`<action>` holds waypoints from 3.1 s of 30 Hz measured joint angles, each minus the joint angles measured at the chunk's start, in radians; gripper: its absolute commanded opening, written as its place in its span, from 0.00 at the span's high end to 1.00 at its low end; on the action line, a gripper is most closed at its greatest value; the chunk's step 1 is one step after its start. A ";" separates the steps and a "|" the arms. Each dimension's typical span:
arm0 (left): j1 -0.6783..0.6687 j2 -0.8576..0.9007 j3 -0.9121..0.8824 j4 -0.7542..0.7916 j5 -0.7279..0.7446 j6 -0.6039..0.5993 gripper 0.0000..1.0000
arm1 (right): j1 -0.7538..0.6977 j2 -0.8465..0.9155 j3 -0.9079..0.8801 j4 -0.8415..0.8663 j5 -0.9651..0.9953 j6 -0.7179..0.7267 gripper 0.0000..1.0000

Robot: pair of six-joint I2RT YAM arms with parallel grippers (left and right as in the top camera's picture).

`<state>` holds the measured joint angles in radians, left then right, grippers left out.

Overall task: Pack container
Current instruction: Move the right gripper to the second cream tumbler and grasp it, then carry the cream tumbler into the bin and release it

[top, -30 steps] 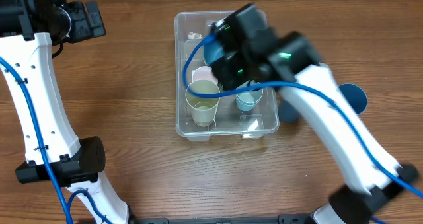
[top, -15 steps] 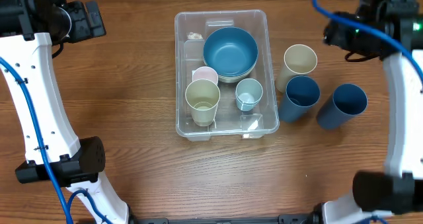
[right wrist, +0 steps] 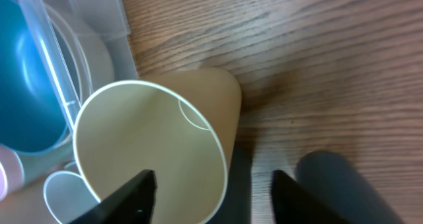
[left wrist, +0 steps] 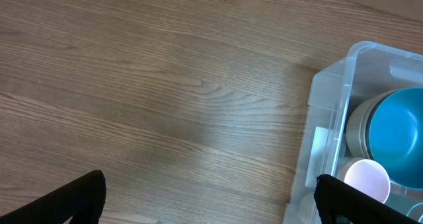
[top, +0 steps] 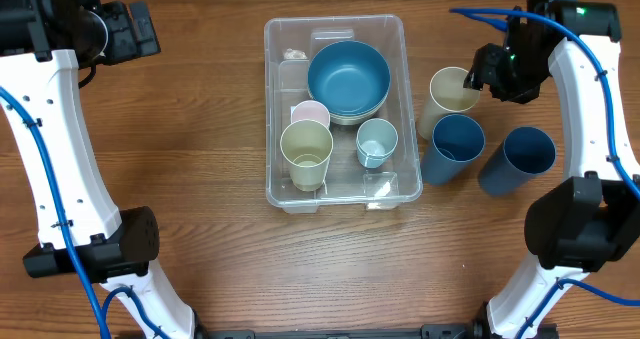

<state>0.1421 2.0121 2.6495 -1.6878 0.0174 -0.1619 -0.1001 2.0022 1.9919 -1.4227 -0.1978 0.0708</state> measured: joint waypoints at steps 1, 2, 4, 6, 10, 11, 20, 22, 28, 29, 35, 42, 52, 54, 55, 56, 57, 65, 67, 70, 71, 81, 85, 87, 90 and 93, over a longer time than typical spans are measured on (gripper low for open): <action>0.000 0.000 0.000 0.000 0.000 0.000 0.00 | 0.000 0.006 0.000 0.000 -0.003 -0.004 0.58; 0.000 0.000 0.000 0.000 0.000 0.000 0.00 | 0.000 0.014 -0.001 0.001 -0.005 -0.007 0.58; 0.000 0.000 0.000 0.000 0.000 0.000 0.00 | 0.000 0.028 -0.008 0.008 -0.006 -0.012 0.62; 0.000 0.000 0.000 0.000 0.000 0.000 0.00 | 0.000 0.035 -0.031 0.025 -0.008 -0.013 0.69; 0.000 0.000 0.000 0.000 0.000 0.000 0.00 | 0.000 0.039 -0.079 0.074 -0.007 -0.013 0.95; 0.000 0.000 0.000 0.000 0.000 0.000 0.00 | 0.000 0.040 -0.086 0.088 -0.006 -0.003 0.96; 0.000 0.000 0.000 0.000 0.000 0.000 0.00 | -0.031 0.043 -0.089 0.154 0.039 0.080 0.96; 0.000 0.000 0.000 0.000 0.000 0.000 0.00 | -0.045 0.043 -0.083 0.143 0.047 0.090 0.96; 0.000 0.000 0.000 0.000 0.000 0.000 0.00 | -0.058 0.000 -0.006 0.085 0.040 0.101 0.96; 0.000 0.000 0.000 0.000 0.000 0.000 0.00 | -0.050 -0.028 0.006 0.072 0.033 0.101 0.96; 0.000 0.000 0.000 0.000 0.000 0.000 0.00 | 0.087 -0.292 0.071 0.041 0.008 0.067 0.96; 0.000 0.000 0.000 0.000 0.000 0.000 0.00 | 0.359 -0.468 0.104 -0.054 -0.024 -0.070 0.96; 0.000 0.000 0.000 0.000 0.000 0.000 0.00 | 0.583 -0.388 0.096 -0.096 0.001 -0.238 0.96; 0.000 0.000 0.000 0.000 0.000 0.000 0.00 | 0.593 -0.377 0.096 -0.096 0.006 -0.256 0.96; 0.000 0.000 0.000 0.000 0.000 0.000 0.00 | 0.594 -0.372 0.096 -0.095 0.007 -0.260 0.96; 0.000 0.000 0.000 0.000 0.000 0.000 0.00 | 0.594 -0.362 0.096 -0.095 0.008 -0.264 0.96; 0.000 0.000 0.000 0.000 0.000 0.000 0.00 | 0.594 -0.352 0.096 -0.092 0.011 -0.267 0.96; 0.000 0.000 0.000 0.000 0.000 0.000 0.00 | 0.607 -0.224 0.096 -0.060 0.023 -0.282 0.96; 0.000 0.000 0.000 0.000 0.000 0.000 0.00 | 0.615 -0.200 0.095 -0.059 0.025 -0.282 0.96; 0.000 0.000 0.000 0.000 0.000 0.000 0.00 | 0.636 -0.180 0.095 -0.055 0.047 -0.282 0.96; 0.000 0.000 0.000 0.000 0.000 0.000 0.00 | 0.645 -0.180 0.094 -0.054 0.058 -0.282 0.96; 0.000 0.000 0.000 0.000 0.000 0.000 0.00 | 0.717 -0.180 0.095 -0.042 0.106 -0.301 0.51; 0.000 0.000 0.000 0.000 0.000 0.000 0.00 | 0.712 -0.180 0.095 -0.028 0.148 -0.257 0.46; 0.000 0.000 0.000 0.000 0.000 0.000 0.00 | 0.701 -0.183 0.095 -0.018 0.197 -0.206 0.40; 0.000 0.000 0.000 0.000 0.000 0.000 0.00 | 0.665 -0.200 0.095 -0.004 0.278 -0.115 0.30; 0.000 0.000 0.000 0.000 0.000 0.000 0.00 | 0.584 -0.245 0.095 -0.002 0.356 -0.008 0.21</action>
<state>0.1421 2.0121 2.6495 -1.6878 0.0174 -0.1619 0.4839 1.7576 2.0865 -1.4246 0.1581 0.0628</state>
